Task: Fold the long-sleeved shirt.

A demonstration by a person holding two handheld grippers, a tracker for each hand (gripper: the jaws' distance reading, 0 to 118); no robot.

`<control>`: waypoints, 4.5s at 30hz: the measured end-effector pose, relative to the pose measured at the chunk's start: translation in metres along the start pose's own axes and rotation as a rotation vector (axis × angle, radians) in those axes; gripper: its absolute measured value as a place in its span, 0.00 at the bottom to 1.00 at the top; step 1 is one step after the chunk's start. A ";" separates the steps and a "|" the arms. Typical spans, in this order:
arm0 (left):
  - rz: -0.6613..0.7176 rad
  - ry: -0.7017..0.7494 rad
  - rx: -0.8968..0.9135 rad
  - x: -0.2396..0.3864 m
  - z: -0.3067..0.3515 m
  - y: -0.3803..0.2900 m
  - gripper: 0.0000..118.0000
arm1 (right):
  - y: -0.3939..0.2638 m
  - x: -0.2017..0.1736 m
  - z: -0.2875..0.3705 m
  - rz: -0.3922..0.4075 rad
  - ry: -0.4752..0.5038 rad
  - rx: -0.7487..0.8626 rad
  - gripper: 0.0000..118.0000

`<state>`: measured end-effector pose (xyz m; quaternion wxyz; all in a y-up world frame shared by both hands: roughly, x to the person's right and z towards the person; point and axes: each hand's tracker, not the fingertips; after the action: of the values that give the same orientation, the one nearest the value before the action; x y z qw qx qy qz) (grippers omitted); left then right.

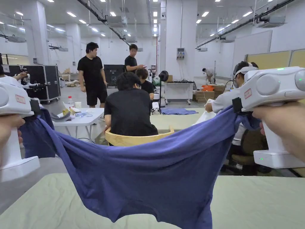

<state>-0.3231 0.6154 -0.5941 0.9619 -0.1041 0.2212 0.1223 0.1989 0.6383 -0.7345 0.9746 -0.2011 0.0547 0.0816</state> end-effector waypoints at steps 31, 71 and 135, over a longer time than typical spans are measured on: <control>-0.231 -0.038 -0.640 -0.141 0.189 -0.361 0.02 | -0.499 0.027 0.101 0.184 0.182 -0.536 0.12; -0.270 -0.206 -0.663 -0.061 0.214 -0.410 0.34 | -0.556 0.044 0.207 -0.113 0.170 -0.513 0.03; -0.303 -0.582 -0.276 0.150 0.157 -0.221 0.01 | -0.484 0.075 0.248 -0.133 0.135 -0.401 0.06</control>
<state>-0.0675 0.4742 -0.4909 0.9688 -0.2254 -0.0984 0.0314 0.3783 0.3092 -0.3331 0.9126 -0.3988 0.0891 0.0126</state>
